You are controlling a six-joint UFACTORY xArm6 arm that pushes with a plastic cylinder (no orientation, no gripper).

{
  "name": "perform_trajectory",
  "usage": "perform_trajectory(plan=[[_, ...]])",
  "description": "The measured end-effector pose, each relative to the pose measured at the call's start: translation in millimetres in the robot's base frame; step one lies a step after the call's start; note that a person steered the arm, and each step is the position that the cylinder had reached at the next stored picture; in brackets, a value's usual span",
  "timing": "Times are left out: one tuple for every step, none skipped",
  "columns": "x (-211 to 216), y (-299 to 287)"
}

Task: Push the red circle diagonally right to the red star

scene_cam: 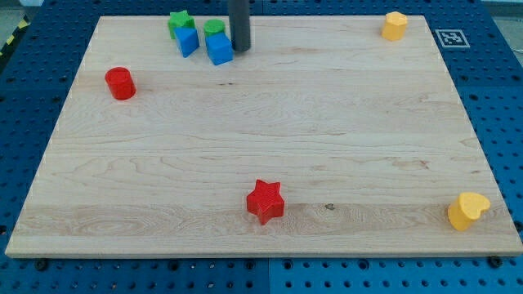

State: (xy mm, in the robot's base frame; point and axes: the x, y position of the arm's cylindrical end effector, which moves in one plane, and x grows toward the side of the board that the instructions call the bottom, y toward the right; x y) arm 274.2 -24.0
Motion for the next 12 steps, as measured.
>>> perform_trajectory(plan=[[43.9,53.4],[103.7,56.1],[111.6,32.2],[105.9,-17.5],[82.6,-58.9],[68.3,-123.7],[66.5,-198.0],[67.0,-231.6],[67.0,-250.4],[79.2,-275.3],[87.0,-275.3],[99.5,-266.9]])
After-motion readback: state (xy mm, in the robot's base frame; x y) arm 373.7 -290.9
